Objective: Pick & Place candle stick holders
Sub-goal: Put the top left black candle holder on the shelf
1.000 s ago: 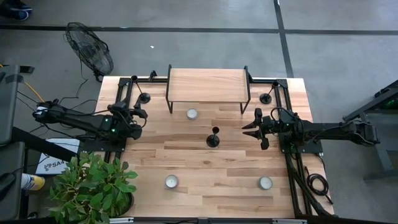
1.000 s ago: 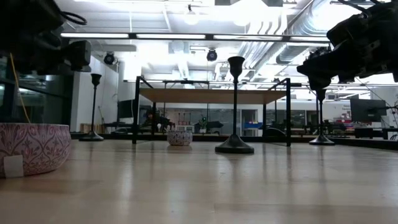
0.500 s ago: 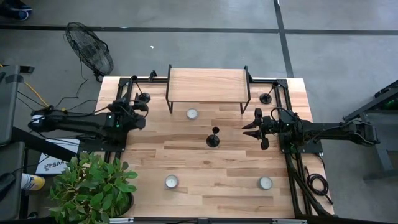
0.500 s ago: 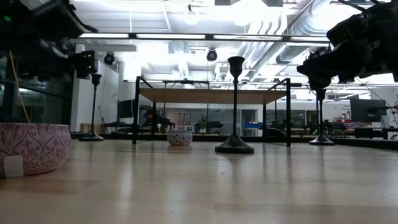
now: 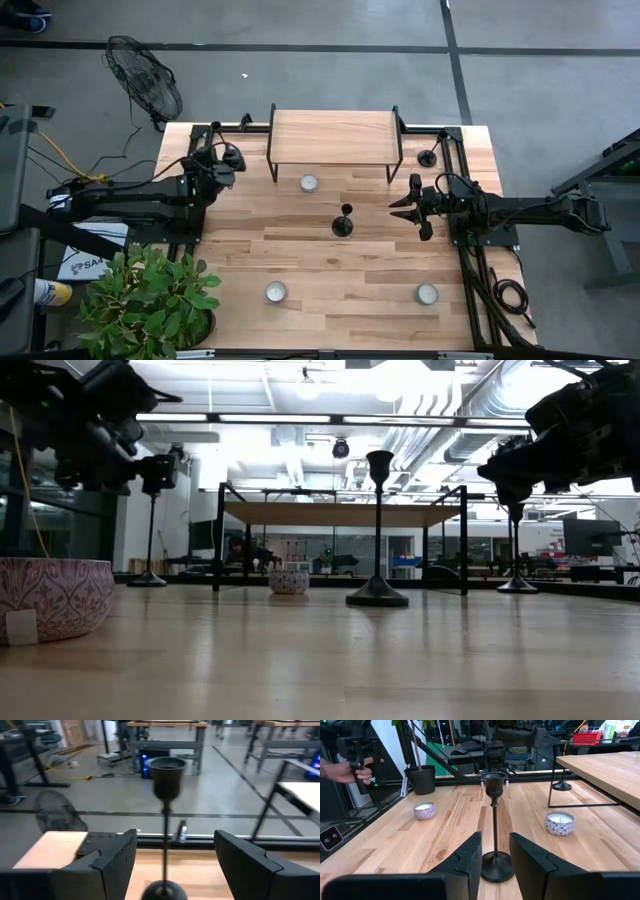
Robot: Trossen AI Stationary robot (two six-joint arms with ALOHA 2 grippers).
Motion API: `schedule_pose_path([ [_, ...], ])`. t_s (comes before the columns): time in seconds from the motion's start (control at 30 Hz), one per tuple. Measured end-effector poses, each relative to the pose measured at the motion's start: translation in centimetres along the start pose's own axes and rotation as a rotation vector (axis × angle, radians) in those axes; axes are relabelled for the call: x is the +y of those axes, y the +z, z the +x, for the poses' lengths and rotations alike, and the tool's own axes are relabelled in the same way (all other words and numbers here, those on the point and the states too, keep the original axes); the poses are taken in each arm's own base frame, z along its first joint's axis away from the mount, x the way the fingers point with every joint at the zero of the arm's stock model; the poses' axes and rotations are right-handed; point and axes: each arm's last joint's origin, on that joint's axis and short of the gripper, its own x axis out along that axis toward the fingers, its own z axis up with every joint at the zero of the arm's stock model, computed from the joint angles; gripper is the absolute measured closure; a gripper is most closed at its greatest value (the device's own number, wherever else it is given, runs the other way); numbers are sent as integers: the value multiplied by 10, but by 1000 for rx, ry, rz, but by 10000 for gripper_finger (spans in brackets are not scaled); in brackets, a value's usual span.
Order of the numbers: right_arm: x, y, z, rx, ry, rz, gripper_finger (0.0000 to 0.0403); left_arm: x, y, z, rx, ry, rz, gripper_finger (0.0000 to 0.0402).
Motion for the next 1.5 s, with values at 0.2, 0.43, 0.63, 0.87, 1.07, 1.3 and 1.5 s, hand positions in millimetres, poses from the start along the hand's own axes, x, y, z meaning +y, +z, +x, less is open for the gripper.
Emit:
schedule_pose_path([
  [0.2, 0, 0, 0, 0, 0, 0, 307, 5, 3, 11, 9, 58, -32, 140],
  [0.43, 0, 0, 0, -1, 0, 0, 307, 4, 10, 22, 47, 1, -45, 140],
  [0.63, 0, 0, 0, 0, 0, 0, 307, 4, 21, 30, 3, 9, -46, 140],
  [0.87, 0, 0, 0, 0, 0, 0, 307, 7, 24, 36, 15, 12, -64, 140],
  [1.07, 0, 0, 0, 0, 0, 0, 307, 10, 26, 41, 19, 14, -85, 140],
  [1.3, 0, 0, 0, 0, 0, 0, 307, 14, 30, 47, 12, 10, -104, 140],
  [1.5, 0, 0, 0, 0, 0, 0, 307, 16, 32, 51, 14, -2, -110, 140],
])
